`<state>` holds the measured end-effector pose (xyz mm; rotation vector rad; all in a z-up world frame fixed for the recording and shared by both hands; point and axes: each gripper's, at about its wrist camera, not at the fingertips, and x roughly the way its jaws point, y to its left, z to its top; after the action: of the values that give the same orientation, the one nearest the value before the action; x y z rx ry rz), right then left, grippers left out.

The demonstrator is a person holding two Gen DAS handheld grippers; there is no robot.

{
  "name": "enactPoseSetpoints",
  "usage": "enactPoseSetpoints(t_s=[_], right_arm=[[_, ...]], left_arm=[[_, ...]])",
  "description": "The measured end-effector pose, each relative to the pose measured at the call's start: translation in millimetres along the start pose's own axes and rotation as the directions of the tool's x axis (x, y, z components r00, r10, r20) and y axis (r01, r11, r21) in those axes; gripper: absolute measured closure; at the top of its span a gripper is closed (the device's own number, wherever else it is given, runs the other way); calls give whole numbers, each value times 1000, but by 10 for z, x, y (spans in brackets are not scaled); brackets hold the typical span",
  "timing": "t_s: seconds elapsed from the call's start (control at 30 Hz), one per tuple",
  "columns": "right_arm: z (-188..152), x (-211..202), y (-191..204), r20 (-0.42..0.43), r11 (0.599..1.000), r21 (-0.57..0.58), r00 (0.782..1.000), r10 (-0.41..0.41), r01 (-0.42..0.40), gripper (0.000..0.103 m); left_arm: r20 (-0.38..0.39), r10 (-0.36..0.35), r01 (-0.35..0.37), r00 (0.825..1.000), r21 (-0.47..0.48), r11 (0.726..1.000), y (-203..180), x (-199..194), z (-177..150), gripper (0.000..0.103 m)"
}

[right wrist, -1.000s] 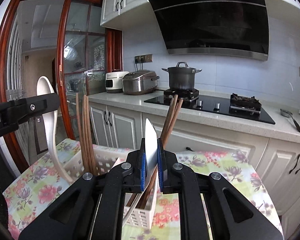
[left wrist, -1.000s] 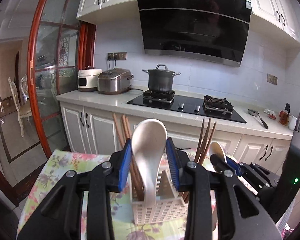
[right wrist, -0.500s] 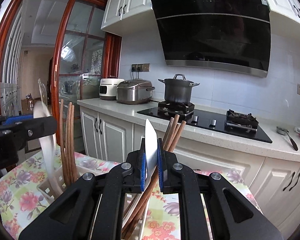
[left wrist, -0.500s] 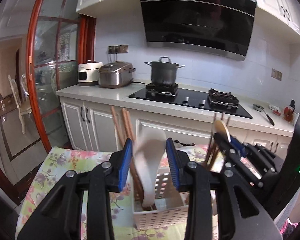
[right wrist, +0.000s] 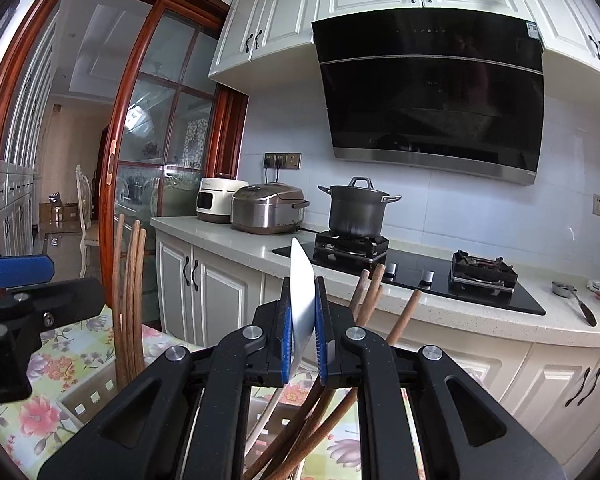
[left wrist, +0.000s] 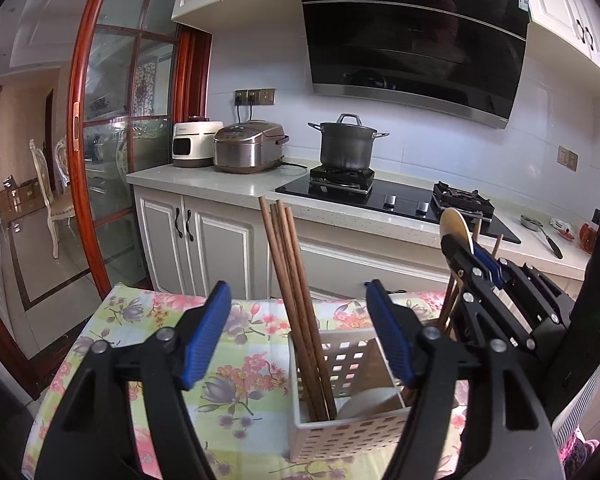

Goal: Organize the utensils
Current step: 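Lower the held white spoon into the caddy and open the right gripper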

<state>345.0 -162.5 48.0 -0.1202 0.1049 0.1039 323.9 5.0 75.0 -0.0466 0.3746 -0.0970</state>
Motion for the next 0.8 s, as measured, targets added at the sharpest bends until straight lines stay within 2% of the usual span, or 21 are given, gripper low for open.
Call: enactPoseSetpoints(t_s=[0.23, 0.27, 0.3, 0.37, 0.53, 0.67, 0.8], right_arm=[[-19, 79, -5, 3, 1000, 8, 1000, 2, -2, 90], [-25, 89, -5, 0, 1000, 8, 1000, 1, -1, 87], [-30, 96, -12, -4, 1000, 12, 1000, 0, 0, 77], [-30, 89, -30, -2, 1000, 27, 1000, 8, -8, 64], [11, -8, -52, 16, 999, 38, 1000, 15, -15, 64], [48, -150, -77, 33, 999, 44, 999, 16, -18, 64], [50, -325, -145, 29, 999, 48, 1000, 5, -7, 59]], left_arm=[[0, 15, -15, 1000, -24, 1000, 96, 47, -10, 26], [-1, 19, -19, 1000, -27, 999, 110, 52, -20, 26], [-3, 20, -20, 1000, -30, 999, 123, 58, -20, 25], [-7, 21, -21, 1000, -35, 999, 137, 56, -33, 25], [-3, 25, -25, 1000, -34, 999, 130, 5, -44, 25], [1, 32, -32, 999, -41, 999, 119, -51, -52, 20], [5, 59, -59, 998, -42, 997, 132, -139, -108, 15]])
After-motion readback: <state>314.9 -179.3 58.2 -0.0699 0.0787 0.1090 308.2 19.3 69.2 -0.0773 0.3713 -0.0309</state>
